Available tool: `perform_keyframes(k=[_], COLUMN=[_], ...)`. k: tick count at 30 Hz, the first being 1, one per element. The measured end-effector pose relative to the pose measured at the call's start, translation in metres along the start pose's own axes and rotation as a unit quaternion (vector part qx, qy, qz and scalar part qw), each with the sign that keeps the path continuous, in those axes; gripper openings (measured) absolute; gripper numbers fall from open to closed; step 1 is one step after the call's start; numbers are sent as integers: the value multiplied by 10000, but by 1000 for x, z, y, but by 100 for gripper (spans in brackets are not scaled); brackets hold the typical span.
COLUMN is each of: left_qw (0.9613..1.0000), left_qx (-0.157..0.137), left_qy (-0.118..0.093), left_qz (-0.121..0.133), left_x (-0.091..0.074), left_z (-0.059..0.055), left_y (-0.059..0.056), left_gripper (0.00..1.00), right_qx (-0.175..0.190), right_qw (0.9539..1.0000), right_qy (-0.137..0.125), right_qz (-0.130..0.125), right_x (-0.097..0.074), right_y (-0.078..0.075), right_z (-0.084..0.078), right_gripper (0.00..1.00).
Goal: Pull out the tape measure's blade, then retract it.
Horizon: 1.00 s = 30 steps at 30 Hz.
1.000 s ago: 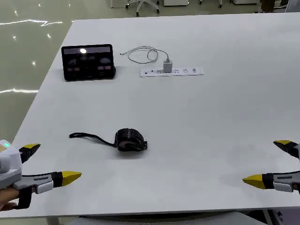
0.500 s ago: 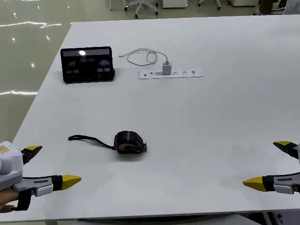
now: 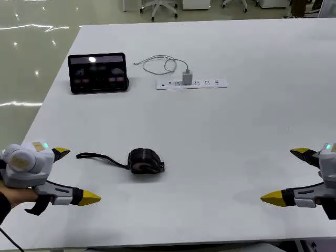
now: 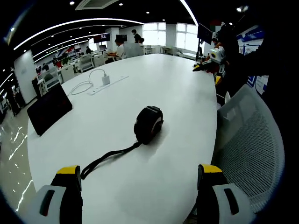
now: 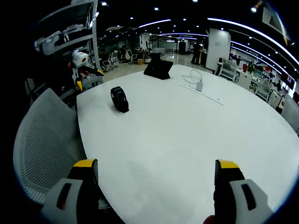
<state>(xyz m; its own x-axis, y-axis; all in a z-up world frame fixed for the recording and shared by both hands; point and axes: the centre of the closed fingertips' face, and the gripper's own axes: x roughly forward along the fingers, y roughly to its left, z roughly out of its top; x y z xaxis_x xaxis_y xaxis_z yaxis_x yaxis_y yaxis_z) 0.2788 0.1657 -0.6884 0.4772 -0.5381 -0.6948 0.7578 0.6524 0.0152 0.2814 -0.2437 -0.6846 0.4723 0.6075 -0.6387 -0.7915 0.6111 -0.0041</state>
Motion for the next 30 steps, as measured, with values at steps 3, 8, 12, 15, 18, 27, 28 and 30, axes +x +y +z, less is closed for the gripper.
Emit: perform_keyframes(k=[3,8,12,15,18,27,28,30], left_qw=[9999,9986,9968,9950,9926,9835,9830,9811], left_qx=[128,318,540,718,905,1376,1404,1480], left_qy=[40,234,333,379,485,737,739,780], left_qz=[-53,-350,-486,-580,-643,-916,-924,-973], left_x=[7,20,32,40,48,71,73,78], left_z=[10,22,31,38,42,51,53,56], left_y=[5,3,3,2,2,-4,-4,-5], left_gripper=[99,95,93,90,89,83,83,83], right_qx=[-102,-229,-485,-498,-552,-770,-792,-835], right_qw=[9999,9996,9985,9981,9974,9950,9946,9939], right_qy=[-5,-50,-13,-46,-79,-106,-90,-60], right_qz=[82,157,234,360,453,626,662,711], right_x=[6,15,22,28,34,59,62,68], right_y=[2,4,3,8,9,11,12,15], right_z=[7,22,27,31,35,49,51,54], right_gripper=[98,100,100,100,100,98,99,98])
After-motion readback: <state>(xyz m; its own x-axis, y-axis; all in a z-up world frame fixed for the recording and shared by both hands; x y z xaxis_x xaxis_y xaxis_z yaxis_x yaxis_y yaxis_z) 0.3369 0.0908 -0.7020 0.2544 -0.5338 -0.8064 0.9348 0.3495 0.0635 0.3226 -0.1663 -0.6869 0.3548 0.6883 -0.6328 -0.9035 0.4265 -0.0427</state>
